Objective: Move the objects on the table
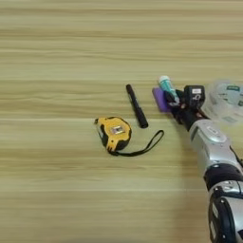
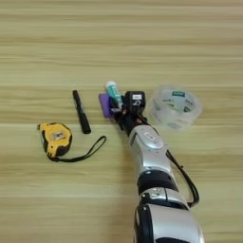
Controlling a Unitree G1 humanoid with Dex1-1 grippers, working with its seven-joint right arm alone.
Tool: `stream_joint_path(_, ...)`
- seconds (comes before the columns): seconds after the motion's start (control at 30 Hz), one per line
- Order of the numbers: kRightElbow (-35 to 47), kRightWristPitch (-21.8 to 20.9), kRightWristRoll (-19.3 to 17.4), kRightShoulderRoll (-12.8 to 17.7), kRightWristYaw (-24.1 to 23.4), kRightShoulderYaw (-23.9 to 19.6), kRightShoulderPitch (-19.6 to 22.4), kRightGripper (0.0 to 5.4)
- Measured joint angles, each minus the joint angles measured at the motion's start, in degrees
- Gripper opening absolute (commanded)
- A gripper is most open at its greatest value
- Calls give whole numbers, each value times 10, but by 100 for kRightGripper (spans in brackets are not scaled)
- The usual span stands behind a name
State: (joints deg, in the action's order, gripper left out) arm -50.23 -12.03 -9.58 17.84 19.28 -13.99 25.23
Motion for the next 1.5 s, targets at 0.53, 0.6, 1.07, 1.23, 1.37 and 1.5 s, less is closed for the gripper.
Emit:
stream_joint_path(0.53, 129, 3, -7, -15, 12, 8, -38, 161)
stream_joint_path(0.6, 179, 16, -11, -25, 15, 16, -62, 161)
stream_joint_path(1.07, 371, 115, -27, -71, 38, 85, -130, 161)
stream_joint_path(1.23, 371, 121, -25, -75, 39, 97, -135, 161)
stream_joint_path(1.37, 364, 126, -22, -80, 40, 107, -135, 161)
stream_joint_path(1.5, 333, 129, -21, -85, 50, 111, -134, 161)
